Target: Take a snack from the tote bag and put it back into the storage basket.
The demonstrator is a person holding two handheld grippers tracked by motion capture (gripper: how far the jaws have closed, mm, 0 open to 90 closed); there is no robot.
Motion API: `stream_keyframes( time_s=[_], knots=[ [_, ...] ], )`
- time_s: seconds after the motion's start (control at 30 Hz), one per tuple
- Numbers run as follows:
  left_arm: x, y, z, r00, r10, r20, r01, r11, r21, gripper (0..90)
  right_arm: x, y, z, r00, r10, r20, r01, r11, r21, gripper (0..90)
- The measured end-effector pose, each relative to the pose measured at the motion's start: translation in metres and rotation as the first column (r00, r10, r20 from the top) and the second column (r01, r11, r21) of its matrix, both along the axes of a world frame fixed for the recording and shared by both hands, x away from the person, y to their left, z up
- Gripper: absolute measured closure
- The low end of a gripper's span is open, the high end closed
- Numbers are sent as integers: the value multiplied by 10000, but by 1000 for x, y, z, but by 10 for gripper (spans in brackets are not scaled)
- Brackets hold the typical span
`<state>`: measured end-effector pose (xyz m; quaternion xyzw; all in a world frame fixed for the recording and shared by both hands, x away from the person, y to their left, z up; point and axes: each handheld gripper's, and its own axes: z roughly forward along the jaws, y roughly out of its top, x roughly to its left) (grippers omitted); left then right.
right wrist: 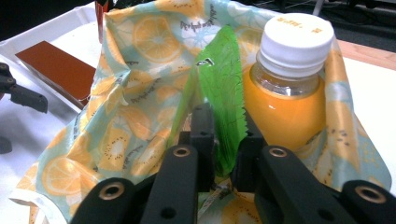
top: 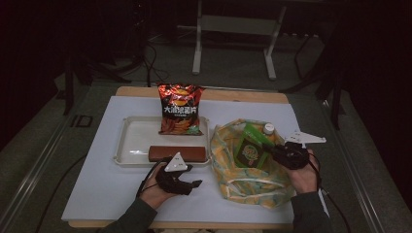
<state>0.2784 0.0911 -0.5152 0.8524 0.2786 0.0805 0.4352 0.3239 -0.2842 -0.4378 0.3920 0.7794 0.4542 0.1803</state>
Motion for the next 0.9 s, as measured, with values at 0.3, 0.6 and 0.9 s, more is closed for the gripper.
stream_keyframes(
  time_s=[0.3,0.6,0.9],
  knots=[
    [-1,-9,-7,9997,-250,45,247,9987,447,336,-2,4,4,9989,65,457,-65,10000,-1,869],
    [1,-8,-11,9999,-113,104,106,9981,607,335,-6,1,13,9963,246,822,-270,9992,279,876],
    [1,-11,-14,9988,10,488,-57,9955,948,335,-6,0,21,9945,309,1002,-338,9991,273,877]
  ],
)
